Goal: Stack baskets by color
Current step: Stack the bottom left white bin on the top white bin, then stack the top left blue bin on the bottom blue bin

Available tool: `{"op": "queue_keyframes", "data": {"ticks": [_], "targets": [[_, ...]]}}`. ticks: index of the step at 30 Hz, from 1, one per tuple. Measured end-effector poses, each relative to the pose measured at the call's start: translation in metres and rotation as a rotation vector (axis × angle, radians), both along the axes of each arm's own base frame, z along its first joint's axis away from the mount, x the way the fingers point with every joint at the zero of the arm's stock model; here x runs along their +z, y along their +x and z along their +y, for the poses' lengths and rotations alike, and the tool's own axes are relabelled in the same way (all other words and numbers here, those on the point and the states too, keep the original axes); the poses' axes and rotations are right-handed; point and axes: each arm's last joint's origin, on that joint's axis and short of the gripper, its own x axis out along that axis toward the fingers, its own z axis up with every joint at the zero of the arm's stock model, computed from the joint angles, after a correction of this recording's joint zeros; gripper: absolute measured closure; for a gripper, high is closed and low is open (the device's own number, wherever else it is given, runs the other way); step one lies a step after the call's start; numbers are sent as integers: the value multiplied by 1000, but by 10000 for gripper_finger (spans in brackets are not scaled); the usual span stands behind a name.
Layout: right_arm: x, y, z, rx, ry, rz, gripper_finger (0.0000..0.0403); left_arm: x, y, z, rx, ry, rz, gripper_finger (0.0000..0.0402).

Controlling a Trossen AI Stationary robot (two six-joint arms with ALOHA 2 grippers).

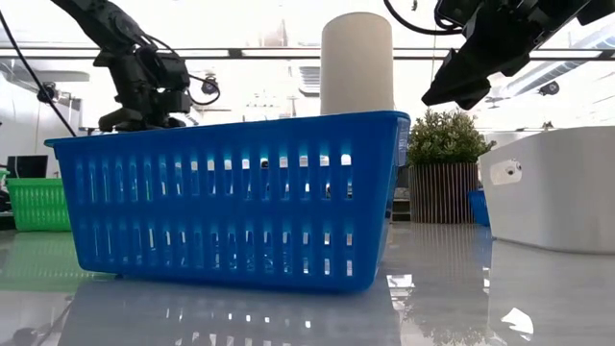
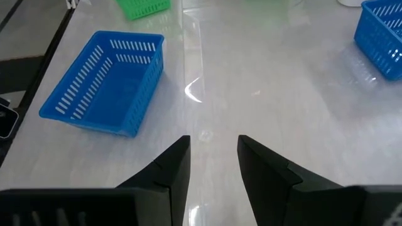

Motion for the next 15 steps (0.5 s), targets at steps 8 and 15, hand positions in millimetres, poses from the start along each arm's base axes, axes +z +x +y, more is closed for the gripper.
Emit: {"op": "queue_keyframes", "data": {"ticks": [8, 15], "targets": [[0, 0, 0, 0, 0, 0, 278, 17, 6, -3, 84, -10, -100, 259], [1, 2, 0, -14, -8, -52, 278, 35, 20, -29, 167, -138, -342, 267]]}}
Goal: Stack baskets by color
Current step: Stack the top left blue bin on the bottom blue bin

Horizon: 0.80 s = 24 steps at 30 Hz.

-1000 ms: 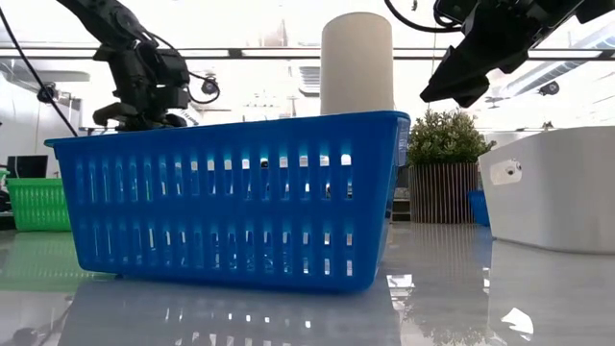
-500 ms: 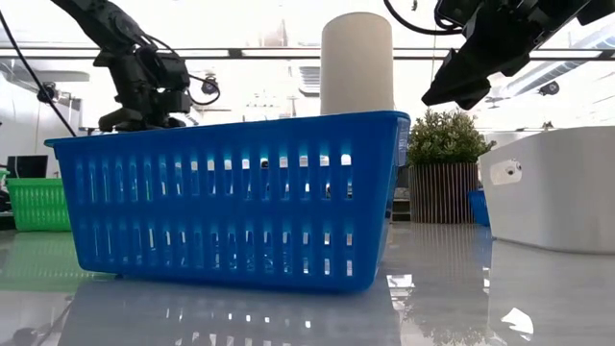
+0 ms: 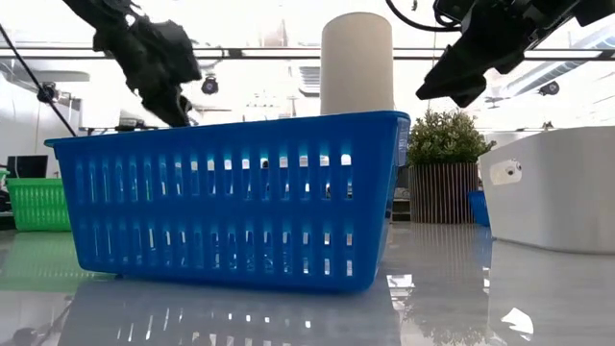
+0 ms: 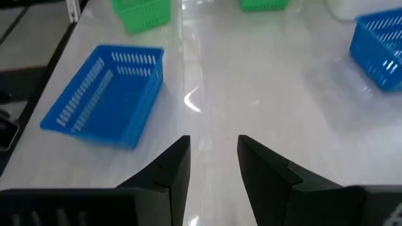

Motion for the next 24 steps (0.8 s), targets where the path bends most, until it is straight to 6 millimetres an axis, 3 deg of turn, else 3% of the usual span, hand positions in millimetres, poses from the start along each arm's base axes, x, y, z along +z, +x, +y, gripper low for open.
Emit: {"op": "queue_keyframes", "data": {"ticks": [6, 11, 16, 24], "targets": [[-1, 0, 0, 7, -13, -30, 278, 3, 22, -38, -126, 93, -235, 300], [0, 1, 0, 16, -24, -47, 278, 1, 45, -59, -99, 166, -396, 315], [0, 1, 0, 23, -33, -47, 278, -13, 69, -68, -66, 193, -312, 318], [5, -2, 0, 66, -76, -73, 278, -41, 110, -57, -24, 133, -170, 309]]}}
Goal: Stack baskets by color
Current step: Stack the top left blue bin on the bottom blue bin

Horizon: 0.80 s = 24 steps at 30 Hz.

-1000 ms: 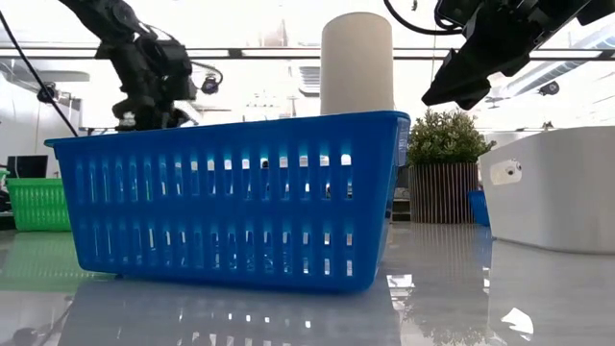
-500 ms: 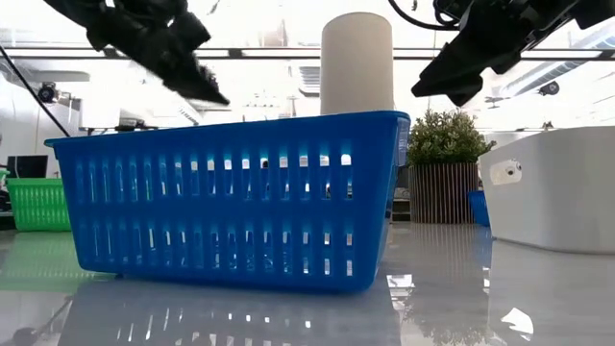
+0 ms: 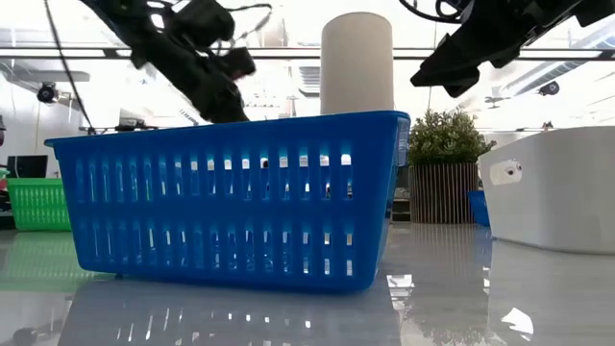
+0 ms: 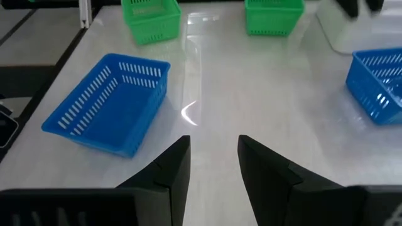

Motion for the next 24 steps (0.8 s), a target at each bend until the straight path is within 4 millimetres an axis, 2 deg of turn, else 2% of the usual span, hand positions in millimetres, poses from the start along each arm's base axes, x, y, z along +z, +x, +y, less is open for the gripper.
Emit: {"op": "queue_keyframes", "data": {"ticks": [7, 11, 21, 24], "targets": [[9, -11, -3, 40, -60, -60, 278, -18, 27, 8, -7, -8, 67, 244], [9, -16, -5, 45, -65, -94, 278, -32, 38, 13, 11, 68, 95, 214], [-8, -26, -7, 26, -25, -104, 277, -61, 56, 25, 76, 94, 119, 209], [-10, -27, -8, 24, -16, -127, 277, -71, 57, 26, 81, 91, 151, 223]]}}
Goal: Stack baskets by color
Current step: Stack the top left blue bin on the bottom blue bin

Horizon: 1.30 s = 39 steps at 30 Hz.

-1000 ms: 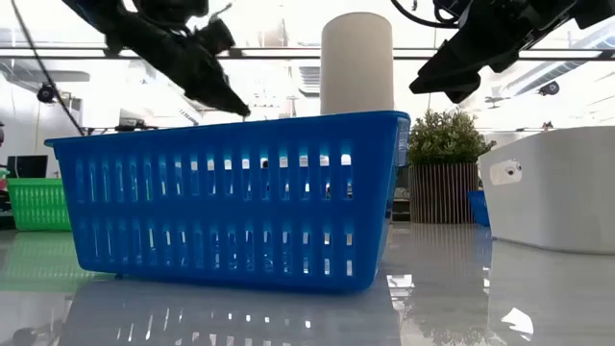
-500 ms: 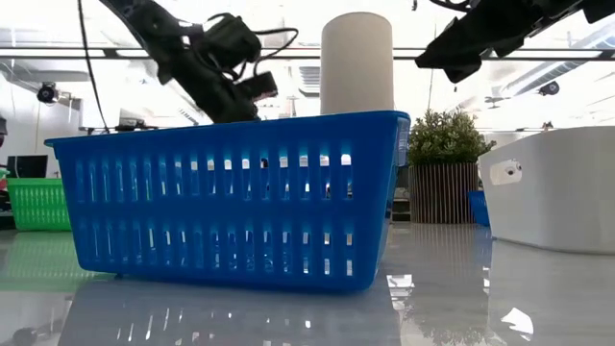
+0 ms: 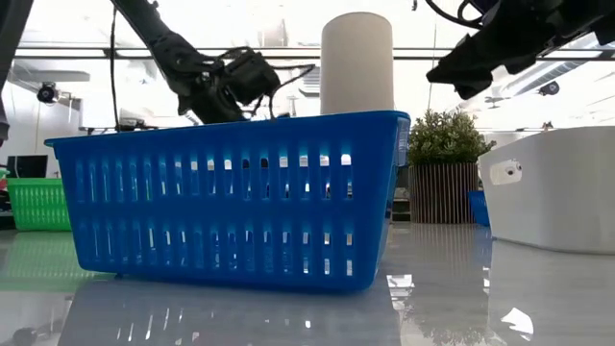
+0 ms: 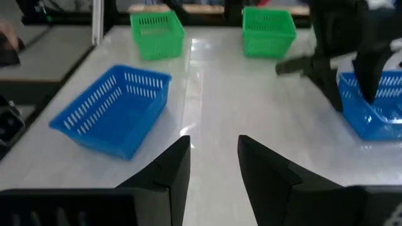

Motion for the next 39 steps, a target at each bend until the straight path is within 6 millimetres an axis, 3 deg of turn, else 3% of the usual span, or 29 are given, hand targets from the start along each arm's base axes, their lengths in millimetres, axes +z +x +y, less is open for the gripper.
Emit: {"op": "queue_keyframes", "data": {"ticks": [12, 20, 24, 31, 39], "targets": [[0, -1, 0, -6, 18, -8, 278, 2, 1, 0, 9, 16, -20, 394], [-2, 1, 0, -10, 26, -1, 277, 34, 0, -30, -100, 57, -94, 400], [-4, 5, 1, -13, 12, -11, 277, 61, -9, -60, -314, 68, -134, 400], [10, 22, 6, 25, -68, -49, 235, 104, -40, -106, -697, -181, -298, 401], [36, 59, 19, 105, -172, -61, 176, 112, -66, -146, -894, -268, -315, 401]]}}
